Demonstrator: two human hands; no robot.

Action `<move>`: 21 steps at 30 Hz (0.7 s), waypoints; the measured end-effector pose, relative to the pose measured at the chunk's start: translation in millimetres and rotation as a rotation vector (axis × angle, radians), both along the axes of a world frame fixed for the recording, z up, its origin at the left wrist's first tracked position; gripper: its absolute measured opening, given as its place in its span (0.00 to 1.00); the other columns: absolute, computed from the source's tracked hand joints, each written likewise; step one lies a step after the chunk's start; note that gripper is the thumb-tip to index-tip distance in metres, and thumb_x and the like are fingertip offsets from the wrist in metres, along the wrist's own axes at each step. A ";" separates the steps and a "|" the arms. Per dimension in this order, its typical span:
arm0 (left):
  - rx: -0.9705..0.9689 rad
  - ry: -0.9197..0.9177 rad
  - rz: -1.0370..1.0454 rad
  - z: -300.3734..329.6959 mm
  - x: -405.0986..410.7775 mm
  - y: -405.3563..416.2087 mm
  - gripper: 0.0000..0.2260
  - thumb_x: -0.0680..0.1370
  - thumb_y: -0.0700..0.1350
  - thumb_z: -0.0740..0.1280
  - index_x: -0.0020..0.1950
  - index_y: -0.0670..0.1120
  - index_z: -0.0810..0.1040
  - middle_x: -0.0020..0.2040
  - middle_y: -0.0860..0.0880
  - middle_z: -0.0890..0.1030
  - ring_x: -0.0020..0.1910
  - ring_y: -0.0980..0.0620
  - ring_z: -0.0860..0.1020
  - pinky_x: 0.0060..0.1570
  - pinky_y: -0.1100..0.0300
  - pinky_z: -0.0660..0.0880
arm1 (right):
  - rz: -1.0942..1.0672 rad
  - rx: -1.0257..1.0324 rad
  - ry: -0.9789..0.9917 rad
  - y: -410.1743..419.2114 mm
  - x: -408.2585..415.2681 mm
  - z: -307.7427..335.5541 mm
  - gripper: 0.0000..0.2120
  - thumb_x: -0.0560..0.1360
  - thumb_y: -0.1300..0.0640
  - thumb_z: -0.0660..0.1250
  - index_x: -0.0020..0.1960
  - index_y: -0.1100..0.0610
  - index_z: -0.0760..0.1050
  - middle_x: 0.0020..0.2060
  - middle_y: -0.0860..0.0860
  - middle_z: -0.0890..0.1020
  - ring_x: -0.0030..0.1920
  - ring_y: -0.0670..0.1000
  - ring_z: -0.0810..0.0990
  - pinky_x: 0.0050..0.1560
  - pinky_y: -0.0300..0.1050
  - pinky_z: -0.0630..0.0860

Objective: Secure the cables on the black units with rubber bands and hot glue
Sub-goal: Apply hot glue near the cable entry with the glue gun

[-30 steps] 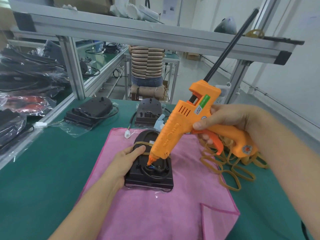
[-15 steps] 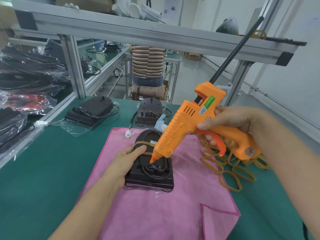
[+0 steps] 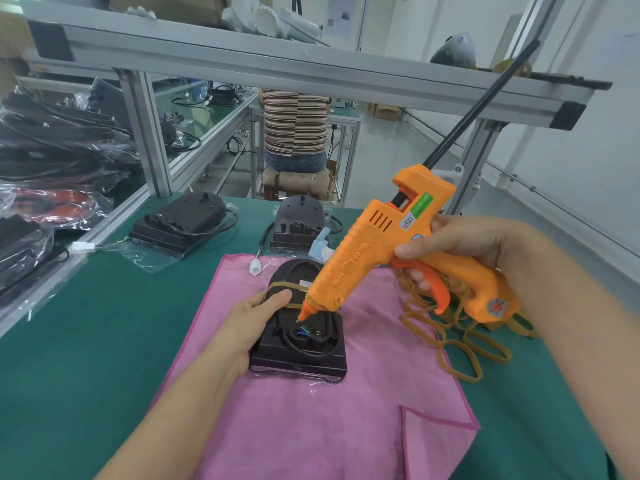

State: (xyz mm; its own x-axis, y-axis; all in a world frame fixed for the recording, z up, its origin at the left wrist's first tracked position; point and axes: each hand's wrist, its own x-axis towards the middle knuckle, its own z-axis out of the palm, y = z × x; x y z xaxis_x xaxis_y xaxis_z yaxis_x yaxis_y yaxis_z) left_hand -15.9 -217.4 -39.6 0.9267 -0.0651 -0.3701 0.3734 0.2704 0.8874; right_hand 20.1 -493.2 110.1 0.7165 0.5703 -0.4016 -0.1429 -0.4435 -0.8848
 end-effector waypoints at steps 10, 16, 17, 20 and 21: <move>-0.009 0.001 -0.009 0.3 -0.3 0.8 0.10 0.76 0.47 0.70 0.56 0.45 0.82 0.44 0.39 0.85 0.36 0.44 0.84 0.31 0.56 0.79 | 0.016 -0.012 0.007 0.8 -0.4 1.7 0.13 0.67 0.52 0.75 0.49 0.55 0.82 0.33 0.58 0.80 0.33 0.55 0.80 0.38 0.48 0.79; -0.008 -0.007 -0.001 -0.3 -0.1 0.5 0.10 0.76 0.46 0.70 0.55 0.44 0.82 0.43 0.39 0.85 0.34 0.45 0.84 0.32 0.56 0.80 | 0.062 -0.025 0.000 8.2 -1.4 1.4 0.10 0.69 0.53 0.76 0.48 0.55 0.81 0.33 0.58 0.79 0.33 0.56 0.79 0.40 0.49 0.79; -0.008 -0.009 -0.003 -0.3 -0.2 0.7 0.10 0.76 0.46 0.70 0.55 0.44 0.82 0.43 0.39 0.85 0.35 0.45 0.84 0.32 0.57 0.80 | 0.059 -0.030 0.002 8.7 -1.7 1.8 0.09 0.69 0.54 0.75 0.47 0.55 0.82 0.34 0.58 0.79 0.33 0.56 0.79 0.39 0.49 0.80; -0.005 -0.008 -0.005 -0.6 -0.1 1.4 0.10 0.76 0.46 0.70 0.55 0.45 0.82 0.43 0.40 0.85 0.35 0.45 0.84 0.33 0.56 0.80 | 0.039 -0.030 0.015 7.3 -2.0 2.4 0.09 0.69 0.54 0.73 0.47 0.57 0.81 0.34 0.59 0.79 0.34 0.57 0.78 0.39 0.50 0.80; -0.003 -0.007 -0.005 -0.6 -0.1 1.4 0.10 0.76 0.47 0.70 0.55 0.45 0.82 0.43 0.40 0.85 0.36 0.45 0.84 0.34 0.56 0.80 | 0.036 -0.029 0.019 6.5 -1.9 2.5 0.10 0.69 0.54 0.74 0.48 0.57 0.81 0.34 0.59 0.78 0.34 0.57 0.78 0.40 0.50 0.79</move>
State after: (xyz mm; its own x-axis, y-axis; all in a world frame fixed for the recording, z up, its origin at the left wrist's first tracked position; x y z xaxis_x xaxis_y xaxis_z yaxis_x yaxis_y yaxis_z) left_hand -16.0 -216.0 -40.2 0.9290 -0.0712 -0.3631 0.3683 0.2715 0.8892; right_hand 18.2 -486.7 112.6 0.6878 0.5839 -0.4314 -0.1424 -0.4742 -0.8688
